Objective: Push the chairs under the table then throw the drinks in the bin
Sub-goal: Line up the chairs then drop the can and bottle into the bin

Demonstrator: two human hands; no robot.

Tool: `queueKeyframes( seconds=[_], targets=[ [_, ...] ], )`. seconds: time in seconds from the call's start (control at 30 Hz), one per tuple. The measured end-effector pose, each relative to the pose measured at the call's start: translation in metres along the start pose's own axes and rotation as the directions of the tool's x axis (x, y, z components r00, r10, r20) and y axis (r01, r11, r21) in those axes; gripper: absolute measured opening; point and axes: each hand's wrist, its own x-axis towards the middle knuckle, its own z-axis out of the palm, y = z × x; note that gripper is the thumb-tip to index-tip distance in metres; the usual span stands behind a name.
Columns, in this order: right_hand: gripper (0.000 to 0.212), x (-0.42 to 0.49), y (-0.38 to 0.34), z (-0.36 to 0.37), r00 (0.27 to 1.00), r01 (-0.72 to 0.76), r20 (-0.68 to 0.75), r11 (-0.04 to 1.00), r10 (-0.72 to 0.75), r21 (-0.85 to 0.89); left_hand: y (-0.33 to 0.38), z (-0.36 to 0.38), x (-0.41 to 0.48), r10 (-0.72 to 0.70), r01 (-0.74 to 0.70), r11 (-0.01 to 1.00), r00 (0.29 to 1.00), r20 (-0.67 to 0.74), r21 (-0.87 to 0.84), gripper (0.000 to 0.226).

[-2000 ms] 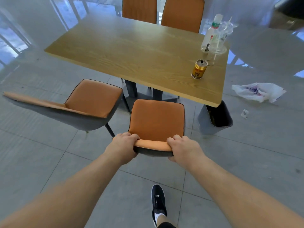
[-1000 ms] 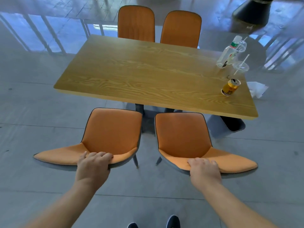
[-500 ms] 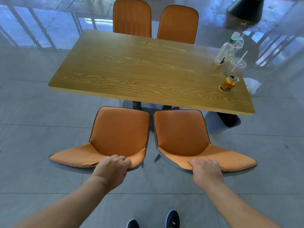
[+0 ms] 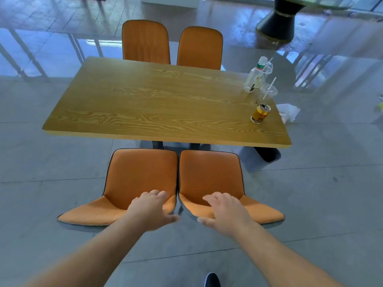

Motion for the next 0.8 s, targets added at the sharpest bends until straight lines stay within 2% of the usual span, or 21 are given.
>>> queueKeyframes(
  seconds=[0.1, 0.17, 0.23, 0.3, 0.47, 0.6, 0.7, 0.8],
  targets=[
    [0.076, -0.025, 0.024, -0.072, 0.949, -0.045, -0.298, 0.979, 0.103, 0.197, 0.042, -0.074, -0.001, 0.047, -0.05, 0.999, 0.969, -0.242, -0.006, 0.104],
    [0.077, -0.046, 0.048, -0.13, 0.876, -0.059, -0.456, 0.973, 0.157, 0.221, 0.079, -0.135, -0.005, 0.105, -0.112, 0.994, 0.922, -0.372, 0.004, 0.103],
    [0.078, -0.076, 0.077, -0.195, 0.773, -0.074, -0.607, 0.977, 0.182, 0.199, 0.128, -0.2, -0.019, 0.182, -0.186, 0.982, 0.849, -0.496, 0.043, 0.101],
    [0.079, -0.117, 0.11, -0.259, 0.652, -0.096, -0.729, 0.977, 0.207, 0.191, 0.187, -0.261, -0.042, 0.275, -0.262, 0.958, 0.737, -0.618, 0.115, 0.101],
    [0.083, -0.247, 0.196, -0.371, 0.415, -0.188, -0.889, 0.974, 0.196, 0.127, 0.353, -0.372, -0.119, 0.463, -0.407, 0.868, 0.454, -0.761, 0.285, 0.1],
    [0.075, -0.355, 0.276, -0.417, 0.272, -0.258, -0.943, 0.959, 0.191, 0.12, 0.493, -0.402, -0.17, 0.525, -0.51, 0.789, 0.27, -0.807, 0.343, 0.095],
    [0.074, -0.428, 0.338, -0.43, 0.193, -0.33, -0.964, 0.937, 0.184, 0.113, 0.595, -0.398, -0.197, 0.58, -0.569, 0.72, 0.178, -0.795, 0.398, 0.094],
    [0.074, -0.488, 0.401, -0.425, 0.149, -0.417, -0.969, 0.901, 0.196, 0.118, 0.69, -0.383, -0.213, 0.618, -0.613, 0.667, 0.136, -0.775, 0.424, 0.099]
  ],
)
